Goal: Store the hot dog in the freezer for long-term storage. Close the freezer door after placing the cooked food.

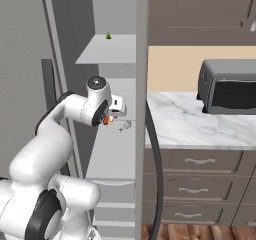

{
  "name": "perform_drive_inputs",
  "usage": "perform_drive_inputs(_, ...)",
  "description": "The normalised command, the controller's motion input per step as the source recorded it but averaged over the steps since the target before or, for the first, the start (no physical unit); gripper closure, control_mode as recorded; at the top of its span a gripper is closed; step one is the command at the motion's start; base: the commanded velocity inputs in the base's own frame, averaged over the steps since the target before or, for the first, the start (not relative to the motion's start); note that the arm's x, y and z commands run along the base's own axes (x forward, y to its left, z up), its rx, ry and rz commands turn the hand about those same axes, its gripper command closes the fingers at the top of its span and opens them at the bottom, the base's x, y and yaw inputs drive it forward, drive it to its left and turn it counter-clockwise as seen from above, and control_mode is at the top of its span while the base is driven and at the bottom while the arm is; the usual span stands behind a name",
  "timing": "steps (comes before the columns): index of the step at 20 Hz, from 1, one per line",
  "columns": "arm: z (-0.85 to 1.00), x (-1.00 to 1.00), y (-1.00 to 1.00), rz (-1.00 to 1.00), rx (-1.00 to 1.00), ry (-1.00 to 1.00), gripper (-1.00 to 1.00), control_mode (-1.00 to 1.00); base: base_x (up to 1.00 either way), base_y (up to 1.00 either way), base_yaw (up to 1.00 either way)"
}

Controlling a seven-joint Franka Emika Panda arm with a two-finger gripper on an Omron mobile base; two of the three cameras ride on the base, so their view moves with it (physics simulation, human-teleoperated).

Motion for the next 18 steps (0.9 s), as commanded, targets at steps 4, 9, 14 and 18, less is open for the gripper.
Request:
perform_drive_inputs(4,0.0,0.42,-0.09,0.0,0.0,0.04,1.0,-1.0,0.0,0.0,0.0)
perform_drive_inputs(9,0.0,0.19,0.0,0.0,0.0,0.0,1.0,-1.0,0.0,0.0,0.0)
perform_drive_inputs(14,-0.05,0.19,0.0,0.0,0.0,0.0,1.0,-1.0,0.0,0.0,0.0)
perform_drive_inputs(18,-0.14,0.16,0.0,0.0,0.0,0.0,1.0,-1.0,0.0,0.0,0.0)
